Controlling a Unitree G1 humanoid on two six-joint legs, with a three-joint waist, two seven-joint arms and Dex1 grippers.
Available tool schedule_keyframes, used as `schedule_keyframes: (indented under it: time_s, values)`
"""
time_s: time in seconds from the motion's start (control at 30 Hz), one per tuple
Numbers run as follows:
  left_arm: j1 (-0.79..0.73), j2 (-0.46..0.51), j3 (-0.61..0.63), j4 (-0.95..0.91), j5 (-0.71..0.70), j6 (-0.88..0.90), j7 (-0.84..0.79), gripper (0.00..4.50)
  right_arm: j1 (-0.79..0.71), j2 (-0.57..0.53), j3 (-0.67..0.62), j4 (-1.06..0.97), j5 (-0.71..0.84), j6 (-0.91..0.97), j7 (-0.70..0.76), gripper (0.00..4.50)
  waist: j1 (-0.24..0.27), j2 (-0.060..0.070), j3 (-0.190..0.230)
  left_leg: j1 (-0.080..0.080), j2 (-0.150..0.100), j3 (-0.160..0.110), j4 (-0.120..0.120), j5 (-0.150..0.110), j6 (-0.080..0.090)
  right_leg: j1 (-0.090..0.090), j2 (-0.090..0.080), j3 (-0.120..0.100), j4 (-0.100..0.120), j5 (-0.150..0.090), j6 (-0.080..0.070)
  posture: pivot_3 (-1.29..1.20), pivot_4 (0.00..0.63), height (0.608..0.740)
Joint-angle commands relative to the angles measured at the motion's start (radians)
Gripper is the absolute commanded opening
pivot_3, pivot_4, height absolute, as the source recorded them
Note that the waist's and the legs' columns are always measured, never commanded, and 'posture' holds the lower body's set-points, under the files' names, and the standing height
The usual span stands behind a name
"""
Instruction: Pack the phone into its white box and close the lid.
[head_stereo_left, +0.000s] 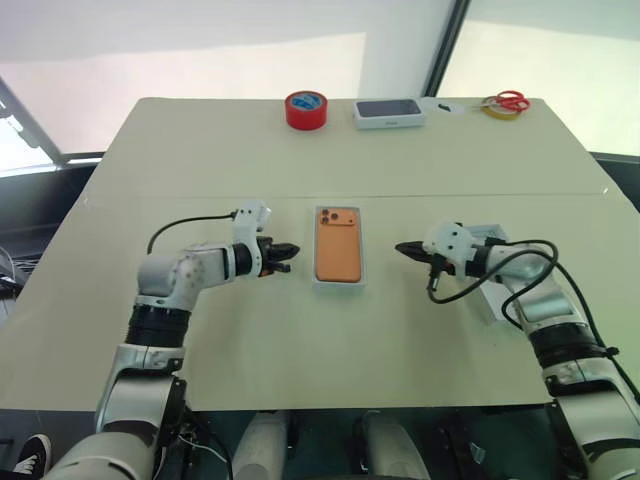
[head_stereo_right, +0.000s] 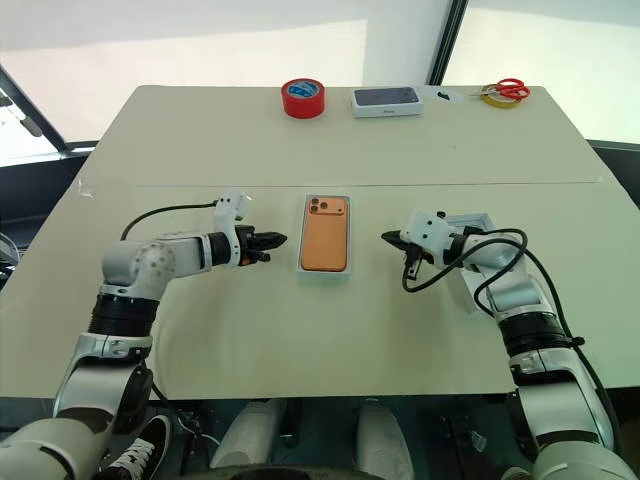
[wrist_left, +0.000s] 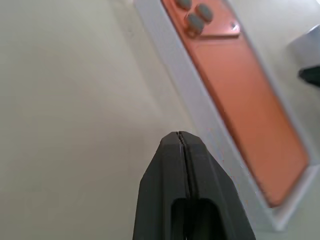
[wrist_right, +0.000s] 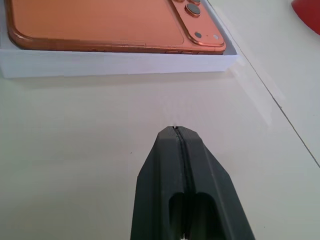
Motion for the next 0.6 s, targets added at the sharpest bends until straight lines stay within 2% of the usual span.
schedule_keyframes:
  time_s: [0.03, 0.27, 0.43, 0.6]
  values:
    - [-0.003, 0.008, -0.102, 0.025, 0.106, -0.116, -0.056, 0.02, -0.028, 0.021, 0.039, 0.000, -0.056, -0.039, -0.045, 0.00, 0.000, 0.000, 0.000, 0.000, 0.000, 0.000, 0.000, 0.000, 0.000, 0.000, 0.000, 0.000, 0.000, 0.000, 0.000, 0.00, 0.150, 0.738]
    - [-0.046, -0.128, -0.153, 0.113, 0.133, -0.154, -0.141, 0.02, -0.035, 0.055, 0.075, 0.000, -0.101, -0.031, -0.097, 0.00, 0.019, 0.001, -0.001, 0.001, 0.000, 0.000, 0.001, 0.000, 0.001, 0.000, -0.001, 0.000, 0.000, 0.000, -0.001, 0.00, 0.150, 0.738]
    - [-0.106, -0.239, -0.176, 0.177, 0.169, -0.190, -0.172, 0.02, -0.005, -0.009, 0.042, -0.040, -0.085, -0.015, -0.075, 0.00, 0.038, 0.001, -0.001, 0.001, -0.002, -0.001, 0.004, -0.002, 0.002, 0.001, -0.002, -0.001, -0.001, 0.000, -0.001, 0.00, 0.150, 0.738]
    - [-0.169, -0.346, -0.183, 0.268, 0.209, -0.235, -0.202, 0.02, 0.110, -0.112, -0.012, -0.175, -0.033, 0.039, -0.012, 0.00, 0.056, 0.001, -0.001, -0.002, -0.003, -0.001, 0.007, -0.003, 0.005, 0.001, -0.003, -0.001, -0.003, 0.000, -0.001, 0.00, 0.150, 0.738]
